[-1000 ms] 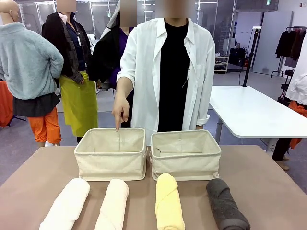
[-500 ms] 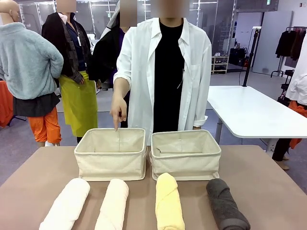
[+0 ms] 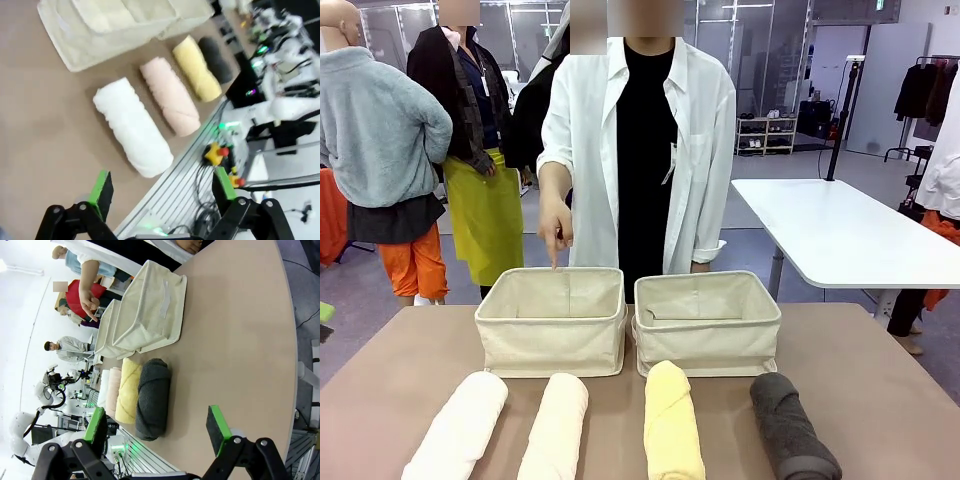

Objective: Divide the towels into two baskets.
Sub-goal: Pick up one hotel-folded towel and place it in the Fabric basket indicated by the person.

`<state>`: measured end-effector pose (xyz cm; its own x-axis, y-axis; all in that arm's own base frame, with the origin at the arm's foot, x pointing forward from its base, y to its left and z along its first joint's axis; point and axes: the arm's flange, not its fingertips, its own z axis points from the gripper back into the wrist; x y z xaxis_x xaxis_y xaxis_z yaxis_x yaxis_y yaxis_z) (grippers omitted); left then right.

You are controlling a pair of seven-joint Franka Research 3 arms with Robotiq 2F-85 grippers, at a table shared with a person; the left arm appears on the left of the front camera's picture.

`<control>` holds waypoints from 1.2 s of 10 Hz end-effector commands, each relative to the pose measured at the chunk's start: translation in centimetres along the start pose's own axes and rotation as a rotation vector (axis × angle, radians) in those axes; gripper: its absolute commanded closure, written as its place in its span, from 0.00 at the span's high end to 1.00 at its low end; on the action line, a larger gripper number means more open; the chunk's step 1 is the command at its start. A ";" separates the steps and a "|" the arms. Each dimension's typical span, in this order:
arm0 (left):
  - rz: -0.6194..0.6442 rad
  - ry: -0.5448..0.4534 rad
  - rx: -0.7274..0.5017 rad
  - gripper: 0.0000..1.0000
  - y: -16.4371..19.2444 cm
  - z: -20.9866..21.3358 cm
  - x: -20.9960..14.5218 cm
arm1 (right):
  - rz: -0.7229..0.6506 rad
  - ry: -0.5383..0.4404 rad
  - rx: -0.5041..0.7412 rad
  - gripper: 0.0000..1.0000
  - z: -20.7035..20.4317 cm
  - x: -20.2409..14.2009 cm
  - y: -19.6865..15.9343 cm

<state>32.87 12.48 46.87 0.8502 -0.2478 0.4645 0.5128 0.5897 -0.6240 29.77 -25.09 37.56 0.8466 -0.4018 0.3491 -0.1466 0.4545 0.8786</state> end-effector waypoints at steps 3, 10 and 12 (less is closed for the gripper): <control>-0.072 0.212 0.176 1.00 -3.4 -7.0 1.2 | 0.005 -0.004 0.002 1.00 0.2 -0.1 0.1; 0.007 0.306 0.391 1.00 -3.8 -17.0 1.7 | 0.005 -0.004 0.002 1.00 0.2 -0.1 0.1; 0.046 0.314 0.437 1.00 -3.2 -18.9 0.4 | 0.005 -0.004 0.002 1.00 0.2 -0.1 0.1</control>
<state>37.74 -3.39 40.41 0.8862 -0.4147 0.2066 0.4623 0.8211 -0.3348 29.76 -25.10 37.55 0.8466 -0.4021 0.3488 -0.1460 0.4548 0.8786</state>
